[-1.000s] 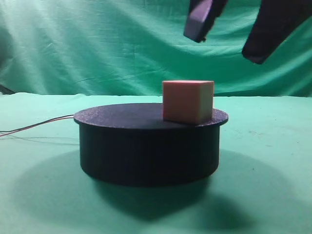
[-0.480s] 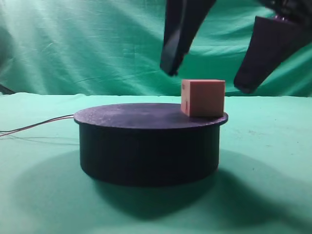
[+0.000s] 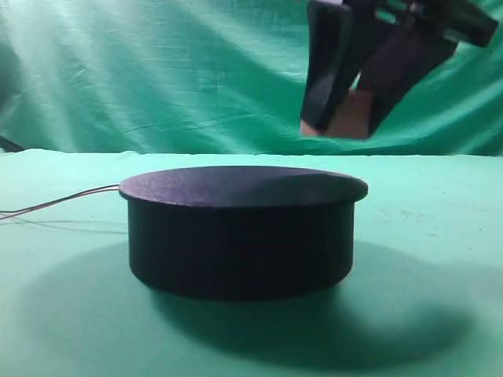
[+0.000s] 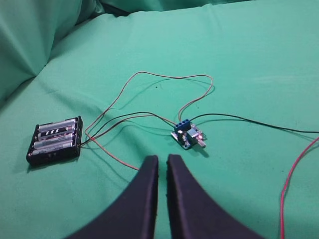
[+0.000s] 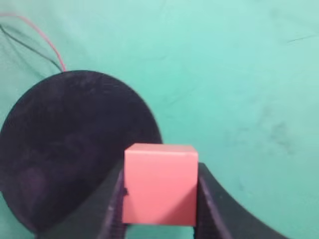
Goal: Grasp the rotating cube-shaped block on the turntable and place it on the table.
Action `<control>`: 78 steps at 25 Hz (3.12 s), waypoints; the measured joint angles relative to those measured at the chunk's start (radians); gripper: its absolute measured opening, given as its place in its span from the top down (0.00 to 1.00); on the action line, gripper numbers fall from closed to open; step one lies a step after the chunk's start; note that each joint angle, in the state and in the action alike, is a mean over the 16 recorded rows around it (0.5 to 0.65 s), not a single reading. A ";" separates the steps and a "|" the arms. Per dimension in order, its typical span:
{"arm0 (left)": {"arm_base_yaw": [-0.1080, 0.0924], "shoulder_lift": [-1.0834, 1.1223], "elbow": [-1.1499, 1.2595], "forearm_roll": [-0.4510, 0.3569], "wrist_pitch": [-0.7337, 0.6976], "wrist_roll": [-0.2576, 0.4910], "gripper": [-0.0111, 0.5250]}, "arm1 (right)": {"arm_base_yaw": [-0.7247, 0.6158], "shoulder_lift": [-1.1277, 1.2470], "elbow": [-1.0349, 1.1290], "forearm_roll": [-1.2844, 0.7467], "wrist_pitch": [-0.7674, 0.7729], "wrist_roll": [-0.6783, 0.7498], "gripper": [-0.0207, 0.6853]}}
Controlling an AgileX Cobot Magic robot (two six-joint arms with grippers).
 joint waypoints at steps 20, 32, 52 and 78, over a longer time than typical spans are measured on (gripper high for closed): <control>0.000 0.000 0.000 0.000 0.000 0.000 0.98 | -0.030 -0.023 0.068 -0.053 0.023 0.054 0.37; 0.000 0.000 0.000 0.000 0.000 0.000 0.98 | -0.030 -0.385 0.013 -0.131 0.289 0.140 0.90; 0.000 0.000 0.000 0.000 0.000 0.000 0.98 | -0.062 -0.587 0.069 -0.167 0.247 0.001 0.97; 0.000 0.000 0.000 0.000 0.000 0.000 0.98 | -0.529 -1.382 0.828 -0.082 -0.343 -0.064 0.97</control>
